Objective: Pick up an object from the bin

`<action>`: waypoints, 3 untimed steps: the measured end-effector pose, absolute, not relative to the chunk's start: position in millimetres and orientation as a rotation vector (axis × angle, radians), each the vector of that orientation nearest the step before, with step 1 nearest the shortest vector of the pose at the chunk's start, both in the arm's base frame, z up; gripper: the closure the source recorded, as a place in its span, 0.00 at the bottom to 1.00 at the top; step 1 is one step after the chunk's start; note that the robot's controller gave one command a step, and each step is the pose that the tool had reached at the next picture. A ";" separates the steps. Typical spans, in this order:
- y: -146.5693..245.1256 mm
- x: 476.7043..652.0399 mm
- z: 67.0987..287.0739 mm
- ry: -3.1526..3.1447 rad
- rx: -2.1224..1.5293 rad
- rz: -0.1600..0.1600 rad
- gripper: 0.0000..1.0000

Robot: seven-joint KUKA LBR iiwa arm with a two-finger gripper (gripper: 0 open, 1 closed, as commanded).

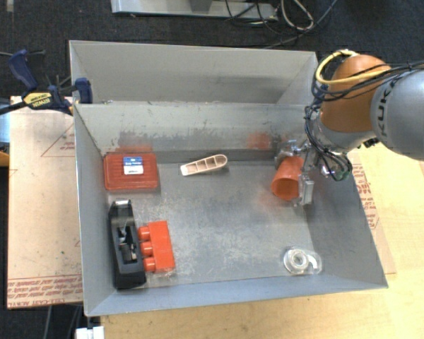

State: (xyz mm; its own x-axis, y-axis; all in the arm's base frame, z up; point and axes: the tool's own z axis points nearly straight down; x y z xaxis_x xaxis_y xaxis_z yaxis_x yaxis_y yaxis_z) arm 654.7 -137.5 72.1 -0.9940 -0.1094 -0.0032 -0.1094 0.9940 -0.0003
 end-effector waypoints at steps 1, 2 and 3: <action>-148.2 658.3 122.1 3.076 -0.541 -0.004 0.00; -154.0 640.0 99.4 3.052 -0.721 0.001 0.00; -137.0 596.1 72.6 3.031 -0.736 -0.007 0.00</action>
Offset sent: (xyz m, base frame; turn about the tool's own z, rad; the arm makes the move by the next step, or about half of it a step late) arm -0.0149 -0.0173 0.0279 -0.3579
